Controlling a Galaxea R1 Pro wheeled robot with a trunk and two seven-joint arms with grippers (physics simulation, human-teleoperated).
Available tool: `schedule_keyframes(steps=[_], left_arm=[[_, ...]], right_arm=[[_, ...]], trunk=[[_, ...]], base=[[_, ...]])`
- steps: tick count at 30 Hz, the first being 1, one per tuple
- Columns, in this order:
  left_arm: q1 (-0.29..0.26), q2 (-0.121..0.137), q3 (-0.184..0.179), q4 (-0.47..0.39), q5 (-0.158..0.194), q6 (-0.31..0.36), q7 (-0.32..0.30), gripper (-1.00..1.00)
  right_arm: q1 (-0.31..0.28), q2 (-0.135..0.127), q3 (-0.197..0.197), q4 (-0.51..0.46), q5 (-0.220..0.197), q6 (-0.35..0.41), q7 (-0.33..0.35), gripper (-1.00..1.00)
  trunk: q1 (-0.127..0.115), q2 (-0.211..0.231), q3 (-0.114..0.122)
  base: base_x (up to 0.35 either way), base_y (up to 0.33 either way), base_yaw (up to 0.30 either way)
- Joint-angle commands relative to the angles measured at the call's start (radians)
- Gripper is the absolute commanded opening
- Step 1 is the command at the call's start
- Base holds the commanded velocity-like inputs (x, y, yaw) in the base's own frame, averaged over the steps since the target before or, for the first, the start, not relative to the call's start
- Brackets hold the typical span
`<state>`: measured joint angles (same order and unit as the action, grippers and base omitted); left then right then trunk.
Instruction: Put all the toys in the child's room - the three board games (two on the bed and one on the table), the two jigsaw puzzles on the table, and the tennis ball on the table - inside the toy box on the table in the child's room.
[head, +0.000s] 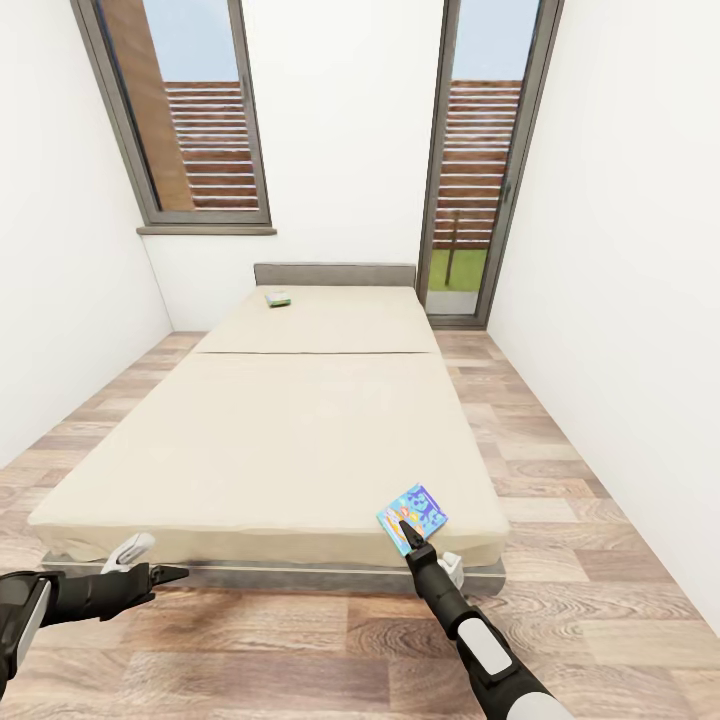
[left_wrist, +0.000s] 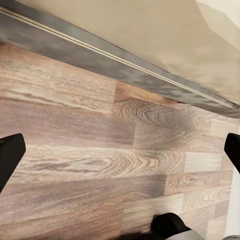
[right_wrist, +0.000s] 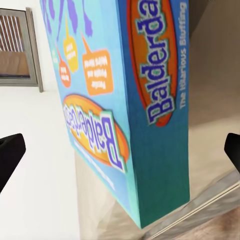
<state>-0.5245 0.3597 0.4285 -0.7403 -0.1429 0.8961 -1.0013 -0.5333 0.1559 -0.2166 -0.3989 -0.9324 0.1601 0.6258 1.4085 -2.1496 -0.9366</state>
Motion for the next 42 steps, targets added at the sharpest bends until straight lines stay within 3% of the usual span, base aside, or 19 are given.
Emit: schedule_keyframes(steps=[1,42], left_arm=[[-0.001,-0.001,0.004,-0.001,-0.01,0.006,-0.01,1.0],[-0.001,-0.001,0.004,-0.001,-0.01,0.007,-0.01,1.0]], right_arm=[[-0.001,0.001,-0.004,0.0,-0.009,0.01,0.003,1.0],[-0.001,-0.001,-0.004,-0.005,-0.009,0.019,0.005,1.0]], trunk=[[0.0,0.0,-0.001],[0.0,0.0,-0.001]], base=[[0.0,0.0,0.0],[0.0,0.0,0.0]])
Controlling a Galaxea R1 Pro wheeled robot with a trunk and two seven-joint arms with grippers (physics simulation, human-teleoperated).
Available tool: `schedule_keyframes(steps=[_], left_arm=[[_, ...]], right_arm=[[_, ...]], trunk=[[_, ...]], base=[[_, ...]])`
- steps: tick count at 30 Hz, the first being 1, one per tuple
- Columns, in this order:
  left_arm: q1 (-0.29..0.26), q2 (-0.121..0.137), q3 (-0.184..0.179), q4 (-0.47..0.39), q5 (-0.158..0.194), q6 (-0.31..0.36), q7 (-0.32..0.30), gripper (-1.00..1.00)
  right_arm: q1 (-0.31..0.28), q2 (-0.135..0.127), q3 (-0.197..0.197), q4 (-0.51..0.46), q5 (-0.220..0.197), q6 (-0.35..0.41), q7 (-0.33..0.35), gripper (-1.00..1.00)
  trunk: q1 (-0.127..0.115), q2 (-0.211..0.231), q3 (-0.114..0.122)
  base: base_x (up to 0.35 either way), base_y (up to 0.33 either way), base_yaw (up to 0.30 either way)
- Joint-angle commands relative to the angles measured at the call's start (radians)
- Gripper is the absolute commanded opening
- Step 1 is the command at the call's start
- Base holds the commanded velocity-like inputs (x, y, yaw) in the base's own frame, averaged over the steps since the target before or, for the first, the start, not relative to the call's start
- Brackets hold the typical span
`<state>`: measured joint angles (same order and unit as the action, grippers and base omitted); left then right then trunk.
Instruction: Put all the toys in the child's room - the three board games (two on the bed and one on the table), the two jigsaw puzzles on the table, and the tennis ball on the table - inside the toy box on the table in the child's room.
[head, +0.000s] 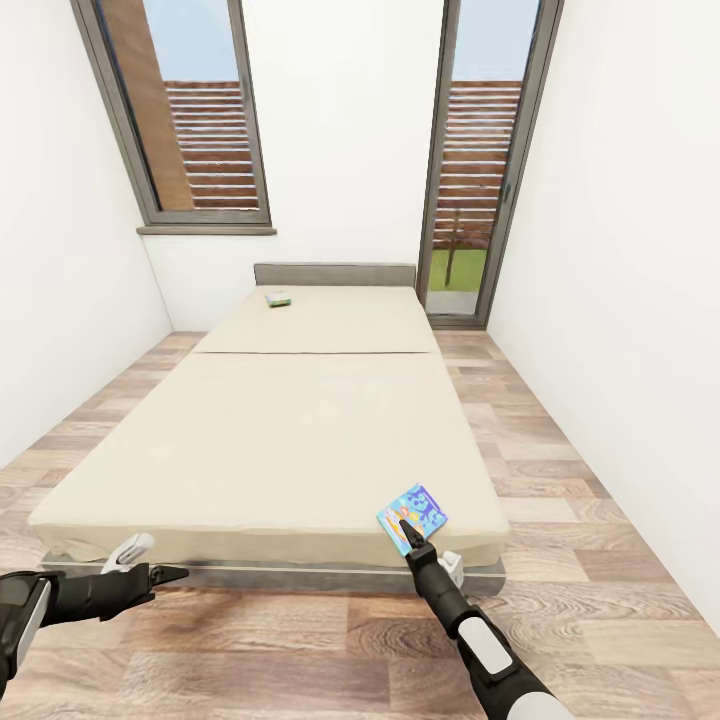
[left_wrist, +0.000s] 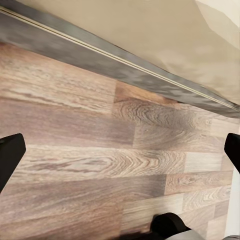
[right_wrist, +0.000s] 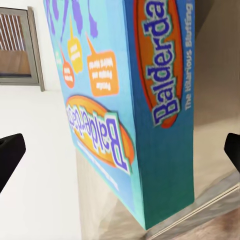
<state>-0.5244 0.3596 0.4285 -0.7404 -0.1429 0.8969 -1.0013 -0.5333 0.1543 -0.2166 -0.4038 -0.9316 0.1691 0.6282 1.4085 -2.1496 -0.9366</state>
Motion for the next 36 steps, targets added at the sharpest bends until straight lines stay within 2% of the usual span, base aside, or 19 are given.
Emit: schedule_keyframes(steps=[1,6,36], left_arm=[[-0.001,-0.001,0.004,-0.001,-0.011,0.006,-0.01,1.0],[0.0,-0.001,0.004,-0.001,-0.011,0.005,-0.01,1.0],[-0.001,-0.004,0.004,-0.001,-0.011,0.005,-0.01,1.0]], right_arm=[[-0.001,0.001,-0.004,0.0,-0.01,0.01,0.003,1.0],[-0.001,0.001,-0.005,0.0,-0.01,0.01,0.003,1.0],[-0.001,0.001,-0.006,-0.001,-0.008,0.029,0.001,1.0]], trunk=[[-0.004,0.007,0.002],[-0.023,0.042,0.018],[-0.023,0.042,0.018]], base=[[0.0,0.0,0.0],[0.0,0.0,0.0],[0.0,0.0,0.0]])
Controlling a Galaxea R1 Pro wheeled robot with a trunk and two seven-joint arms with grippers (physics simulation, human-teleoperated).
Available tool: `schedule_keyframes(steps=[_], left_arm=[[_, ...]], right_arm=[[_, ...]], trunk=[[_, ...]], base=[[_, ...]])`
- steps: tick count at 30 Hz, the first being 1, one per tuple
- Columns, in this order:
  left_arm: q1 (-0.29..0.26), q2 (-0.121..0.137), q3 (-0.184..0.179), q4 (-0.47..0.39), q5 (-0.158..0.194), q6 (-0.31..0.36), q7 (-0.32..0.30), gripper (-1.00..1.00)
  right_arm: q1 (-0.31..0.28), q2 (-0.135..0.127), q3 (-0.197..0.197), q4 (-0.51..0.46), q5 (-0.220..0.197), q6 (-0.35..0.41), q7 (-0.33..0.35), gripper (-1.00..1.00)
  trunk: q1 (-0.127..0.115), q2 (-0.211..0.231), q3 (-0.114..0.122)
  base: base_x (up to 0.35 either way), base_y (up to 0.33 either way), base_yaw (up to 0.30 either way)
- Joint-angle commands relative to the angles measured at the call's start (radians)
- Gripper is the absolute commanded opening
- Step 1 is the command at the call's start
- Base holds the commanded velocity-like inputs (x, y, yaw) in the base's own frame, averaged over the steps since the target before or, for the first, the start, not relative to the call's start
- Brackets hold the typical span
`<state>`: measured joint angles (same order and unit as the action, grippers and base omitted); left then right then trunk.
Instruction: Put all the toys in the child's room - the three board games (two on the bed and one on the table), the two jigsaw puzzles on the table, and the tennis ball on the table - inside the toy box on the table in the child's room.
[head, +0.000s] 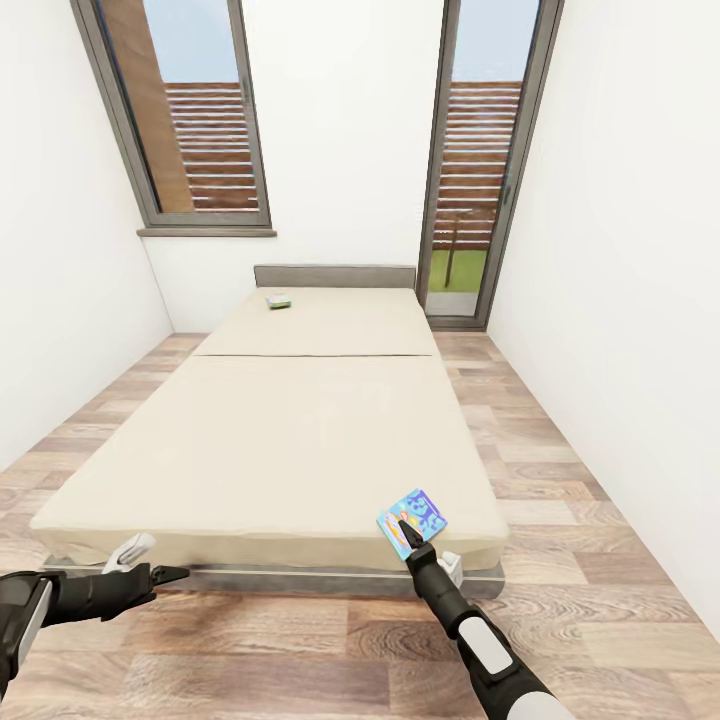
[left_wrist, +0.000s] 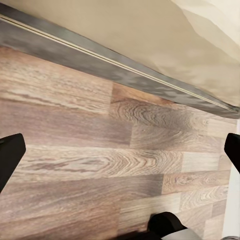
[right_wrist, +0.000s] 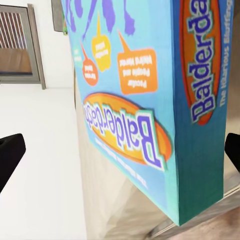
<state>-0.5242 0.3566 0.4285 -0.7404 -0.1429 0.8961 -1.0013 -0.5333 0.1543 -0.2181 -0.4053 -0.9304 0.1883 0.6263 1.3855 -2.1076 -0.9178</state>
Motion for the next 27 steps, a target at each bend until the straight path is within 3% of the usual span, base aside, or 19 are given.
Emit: schedule_keyframes(steps=[1,27], left_arm=[[-0.001,-0.001,0.004,-0.001,-0.011,0.006,-0.01,1.0],[0.0,-0.001,0.004,-0.001,-0.011,0.006,-0.01,1.0]], right_arm=[[-0.001,0.001,-0.004,0.0,-0.009,0.01,0.003,1.0],[-0.001,0.001,-0.004,-0.003,-0.009,0.025,0.004,1.0]], trunk=[[0.0,0.0,-0.001],[0.0,0.0,-0.001]], base=[[0.0,0.0,0.0],[0.0,0.0,0.0]])
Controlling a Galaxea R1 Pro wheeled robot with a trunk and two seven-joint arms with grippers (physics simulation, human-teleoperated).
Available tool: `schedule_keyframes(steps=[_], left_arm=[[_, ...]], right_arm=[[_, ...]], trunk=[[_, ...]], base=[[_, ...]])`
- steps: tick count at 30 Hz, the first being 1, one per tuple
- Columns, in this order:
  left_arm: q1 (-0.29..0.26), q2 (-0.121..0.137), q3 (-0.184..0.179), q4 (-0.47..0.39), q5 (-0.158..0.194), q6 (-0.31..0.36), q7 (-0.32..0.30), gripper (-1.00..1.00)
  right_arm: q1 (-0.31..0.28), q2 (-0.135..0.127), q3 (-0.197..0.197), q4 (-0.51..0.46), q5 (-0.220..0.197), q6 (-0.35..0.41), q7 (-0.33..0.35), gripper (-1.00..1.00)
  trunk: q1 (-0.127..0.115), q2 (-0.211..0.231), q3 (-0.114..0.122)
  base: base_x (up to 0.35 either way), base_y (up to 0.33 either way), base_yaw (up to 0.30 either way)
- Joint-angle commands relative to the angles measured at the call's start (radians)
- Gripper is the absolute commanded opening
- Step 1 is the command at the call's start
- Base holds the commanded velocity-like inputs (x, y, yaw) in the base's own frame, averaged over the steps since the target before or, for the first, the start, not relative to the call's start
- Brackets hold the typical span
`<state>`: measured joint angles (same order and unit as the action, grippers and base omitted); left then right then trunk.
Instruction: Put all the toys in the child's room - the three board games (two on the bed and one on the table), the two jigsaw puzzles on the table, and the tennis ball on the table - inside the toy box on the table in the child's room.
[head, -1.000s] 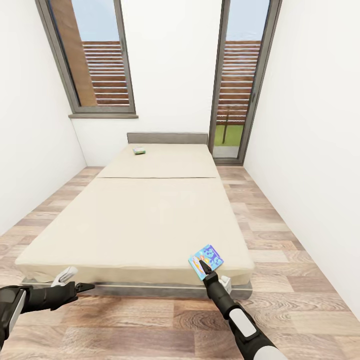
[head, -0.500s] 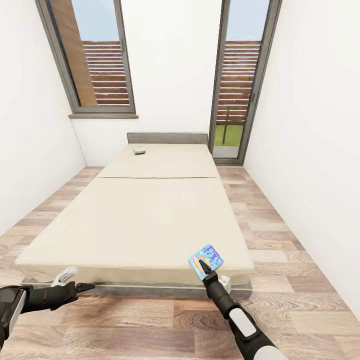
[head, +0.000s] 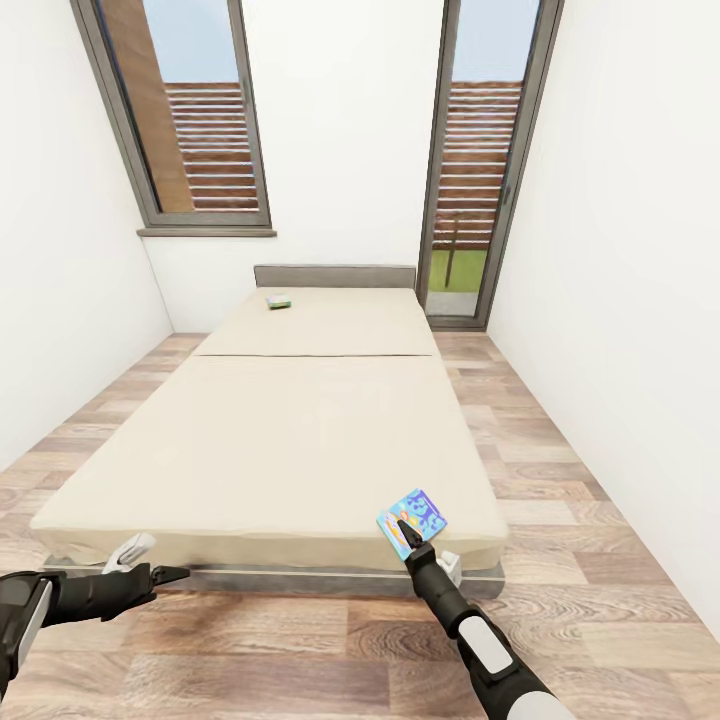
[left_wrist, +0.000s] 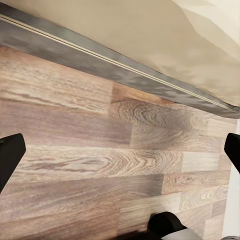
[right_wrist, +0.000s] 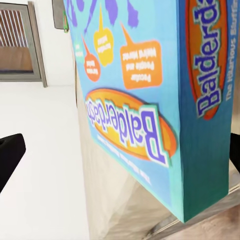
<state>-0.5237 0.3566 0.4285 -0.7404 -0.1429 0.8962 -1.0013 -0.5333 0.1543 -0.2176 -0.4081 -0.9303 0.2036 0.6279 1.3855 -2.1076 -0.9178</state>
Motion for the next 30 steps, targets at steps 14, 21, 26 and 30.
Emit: schedule_keyframes(steps=[14,21,26,30], left_arm=[[-0.001,-0.006,0.004,-0.001,-0.012,0.006,-0.009,1.0],[-0.001,-0.007,0.004,-0.001,-0.012,0.006,-0.008,1.0],[-0.001,-0.007,0.004,-0.001,-0.012,0.004,-0.008,1.0],[-0.001,-0.007,0.004,-0.001,-0.012,0.002,-0.009,1.0]], right_arm=[[-0.001,0.001,-0.005,0.0,-0.01,0.011,0.005,-1.0],[-0.001,0.001,-0.005,0.0,-0.01,0.011,0.007,-1.0],[-0.001,0.001,-0.004,0.0,-0.01,0.011,0.007,-1.0],[-0.001,0.001,-0.004,0.0,-0.01,0.01,0.007,-1.0]], trunk=[[0.0,0.0,-0.001],[0.0,0.0,-0.001],[0.0,0.0,-0.001],[0.0,0.0,-0.001]], base=[[-0.039,0.0,0.0],[-0.013,0.0,0.0],[0.0,0.0,0.0],[0.0,0.0,0.0]])
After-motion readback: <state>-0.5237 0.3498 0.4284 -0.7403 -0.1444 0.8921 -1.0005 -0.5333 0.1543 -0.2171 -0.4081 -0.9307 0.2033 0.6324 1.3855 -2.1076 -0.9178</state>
